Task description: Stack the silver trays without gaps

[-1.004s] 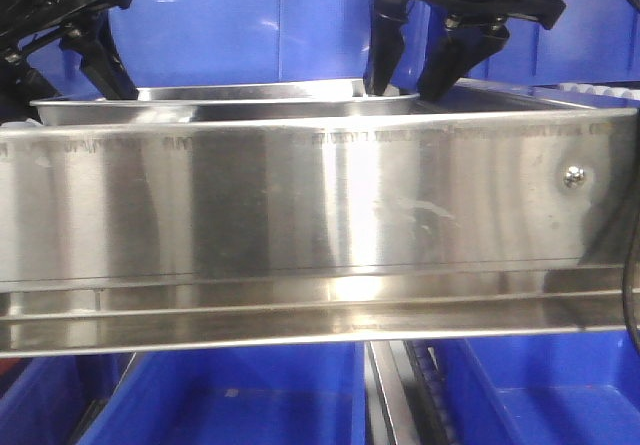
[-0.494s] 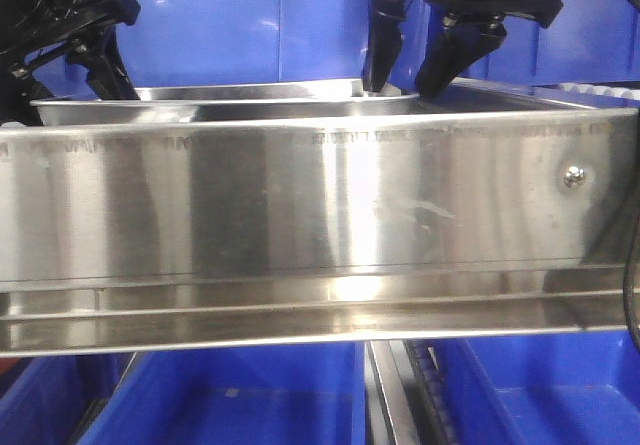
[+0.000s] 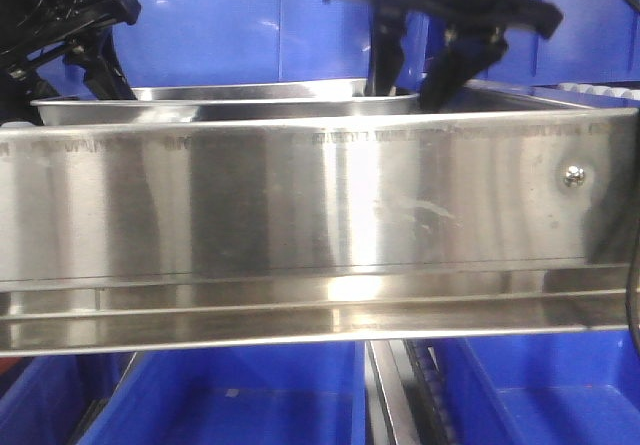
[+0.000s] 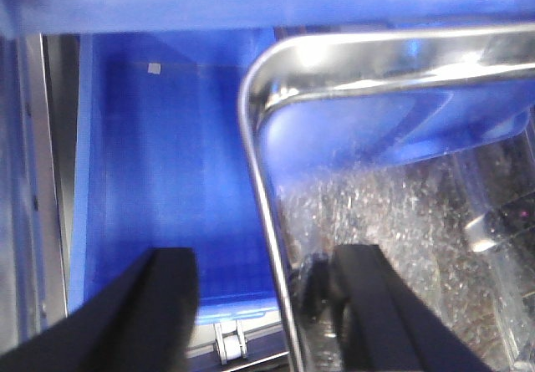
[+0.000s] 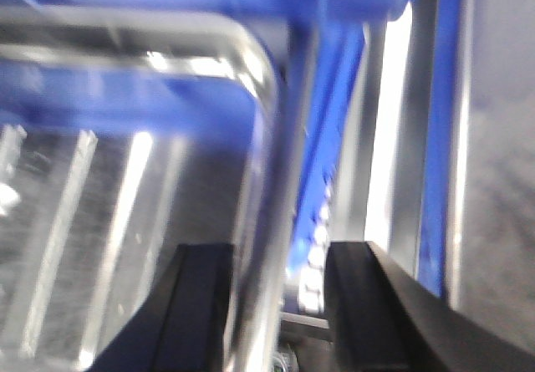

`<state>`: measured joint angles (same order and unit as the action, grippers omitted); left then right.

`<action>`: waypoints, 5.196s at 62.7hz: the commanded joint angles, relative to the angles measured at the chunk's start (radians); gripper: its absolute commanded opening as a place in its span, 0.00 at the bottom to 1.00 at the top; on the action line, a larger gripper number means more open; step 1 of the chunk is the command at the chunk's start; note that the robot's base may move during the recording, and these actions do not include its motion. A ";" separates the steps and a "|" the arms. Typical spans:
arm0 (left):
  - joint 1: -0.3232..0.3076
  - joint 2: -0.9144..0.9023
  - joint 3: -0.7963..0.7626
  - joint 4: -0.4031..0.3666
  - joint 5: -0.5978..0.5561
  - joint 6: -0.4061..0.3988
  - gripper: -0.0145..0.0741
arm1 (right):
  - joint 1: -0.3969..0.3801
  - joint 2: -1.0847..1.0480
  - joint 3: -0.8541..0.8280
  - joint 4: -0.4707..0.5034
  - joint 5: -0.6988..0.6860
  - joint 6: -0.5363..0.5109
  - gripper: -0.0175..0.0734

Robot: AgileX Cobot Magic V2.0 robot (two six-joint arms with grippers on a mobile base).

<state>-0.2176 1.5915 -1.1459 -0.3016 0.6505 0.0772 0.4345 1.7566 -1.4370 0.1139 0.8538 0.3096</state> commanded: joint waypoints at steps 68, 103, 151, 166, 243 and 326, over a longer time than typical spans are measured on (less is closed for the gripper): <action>-0.004 -0.083 -0.007 -0.080 0.027 0.003 0.16 | 0.036 -0.067 -0.008 -0.009 -0.031 -0.004 0.11; -0.004 -0.331 -0.045 -0.051 -0.062 0.003 0.15 | 0.068 -0.189 -0.017 -0.071 -0.091 -0.004 0.11; -0.004 -0.419 -0.145 0.004 -0.085 0.003 0.15 | 0.145 -0.316 -0.128 -0.252 -0.209 -0.004 0.11; -0.004 -0.468 -0.145 0.015 -0.186 0.003 0.15 | 0.146 -0.316 -0.162 -0.293 -0.228 -0.002 0.11; -0.004 -0.440 -0.145 0.162 -0.128 -0.192 0.14 | 0.241 -0.314 -0.166 -0.697 -0.157 0.393 0.11; -0.141 -0.418 -0.145 0.342 -0.223 -0.321 0.14 | 0.241 -0.314 -0.166 -0.714 -0.186 0.423 0.11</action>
<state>-0.3474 1.1787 -1.2820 0.0493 0.4677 -0.2428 0.6790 1.4545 -1.5921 -0.5736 0.7239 0.7259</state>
